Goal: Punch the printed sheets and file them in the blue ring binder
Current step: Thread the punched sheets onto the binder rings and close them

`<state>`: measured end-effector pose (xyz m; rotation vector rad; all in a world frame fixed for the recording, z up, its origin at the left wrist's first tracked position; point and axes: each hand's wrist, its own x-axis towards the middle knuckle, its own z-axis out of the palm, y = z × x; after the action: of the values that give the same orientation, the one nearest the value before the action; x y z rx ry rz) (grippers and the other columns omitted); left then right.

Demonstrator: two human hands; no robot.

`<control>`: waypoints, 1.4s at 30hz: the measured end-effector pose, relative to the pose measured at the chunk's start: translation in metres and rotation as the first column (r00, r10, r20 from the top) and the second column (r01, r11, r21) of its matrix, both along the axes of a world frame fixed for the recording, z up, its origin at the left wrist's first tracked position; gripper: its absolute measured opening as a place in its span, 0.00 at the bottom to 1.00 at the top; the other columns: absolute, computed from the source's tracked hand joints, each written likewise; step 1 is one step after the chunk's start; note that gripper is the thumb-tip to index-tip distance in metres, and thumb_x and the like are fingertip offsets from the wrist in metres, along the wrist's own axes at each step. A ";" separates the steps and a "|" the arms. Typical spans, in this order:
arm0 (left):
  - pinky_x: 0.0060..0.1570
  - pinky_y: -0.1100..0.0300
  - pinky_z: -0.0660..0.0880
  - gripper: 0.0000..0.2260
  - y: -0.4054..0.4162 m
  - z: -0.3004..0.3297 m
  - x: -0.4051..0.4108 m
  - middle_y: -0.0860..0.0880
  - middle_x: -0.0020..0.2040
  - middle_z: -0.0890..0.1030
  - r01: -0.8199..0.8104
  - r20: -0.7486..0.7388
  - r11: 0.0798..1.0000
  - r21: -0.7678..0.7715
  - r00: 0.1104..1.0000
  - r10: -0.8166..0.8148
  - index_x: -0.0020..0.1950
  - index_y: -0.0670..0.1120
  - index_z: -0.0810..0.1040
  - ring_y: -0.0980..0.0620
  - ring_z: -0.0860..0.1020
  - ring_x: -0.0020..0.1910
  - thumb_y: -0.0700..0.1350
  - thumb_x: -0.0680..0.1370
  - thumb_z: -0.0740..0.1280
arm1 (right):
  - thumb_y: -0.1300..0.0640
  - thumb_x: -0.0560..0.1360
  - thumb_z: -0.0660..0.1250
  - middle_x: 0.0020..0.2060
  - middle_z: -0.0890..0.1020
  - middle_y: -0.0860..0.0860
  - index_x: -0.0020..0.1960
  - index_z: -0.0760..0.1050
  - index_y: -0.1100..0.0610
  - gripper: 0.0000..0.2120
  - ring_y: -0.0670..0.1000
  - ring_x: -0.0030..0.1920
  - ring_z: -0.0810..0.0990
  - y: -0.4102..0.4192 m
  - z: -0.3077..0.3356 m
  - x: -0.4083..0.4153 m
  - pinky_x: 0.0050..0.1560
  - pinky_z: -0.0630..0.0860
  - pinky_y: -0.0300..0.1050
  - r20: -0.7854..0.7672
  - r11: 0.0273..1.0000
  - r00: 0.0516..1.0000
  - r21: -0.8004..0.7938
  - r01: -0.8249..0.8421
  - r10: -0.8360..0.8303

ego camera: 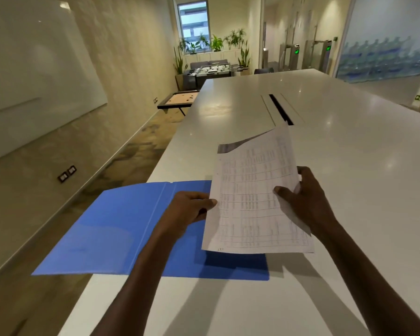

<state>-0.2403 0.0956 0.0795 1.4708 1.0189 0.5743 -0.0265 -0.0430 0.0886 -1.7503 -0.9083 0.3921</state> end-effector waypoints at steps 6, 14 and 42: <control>0.35 0.63 0.80 0.03 0.031 -0.001 -0.053 0.43 0.44 0.86 -0.068 -0.115 0.997 0.021 0.991 0.070 0.47 0.41 0.84 0.49 0.85 0.39 0.38 0.75 0.71 | 0.59 0.76 0.67 0.62 0.77 0.53 0.67 0.63 0.57 0.23 0.47 0.50 0.74 0.043 -0.010 -0.048 0.36 0.68 0.30 0.025 0.999 0.999 -0.038 -0.036 0.037; 0.36 0.61 0.75 0.04 0.052 -0.021 -0.082 0.46 0.40 0.84 -0.079 -0.322 0.960 0.270 0.932 0.167 0.45 0.41 0.85 0.52 0.80 0.38 0.41 0.74 0.74 | 0.61 0.76 0.67 0.62 0.77 0.53 0.67 0.63 0.57 0.22 0.46 0.51 0.76 0.072 -0.022 -0.082 0.37 0.70 0.29 -0.009 0.993 0.996 -0.076 -0.086 0.085; 0.36 0.67 0.71 0.05 0.086 -0.018 -0.085 0.49 0.43 0.84 0.141 -0.557 0.976 0.166 0.830 -0.025 0.46 0.43 0.85 0.55 0.79 0.42 0.43 0.72 0.76 | 0.61 0.76 0.68 0.62 0.76 0.53 0.67 0.62 0.58 0.23 0.45 0.50 0.75 0.094 -0.035 -0.083 0.36 0.70 0.30 0.012 0.987 0.994 -0.119 -0.109 0.112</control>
<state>-0.3249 0.1813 0.0617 1.9145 1.3616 0.1810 -0.1100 0.0508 0.0538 -1.8181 -1.0160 0.5117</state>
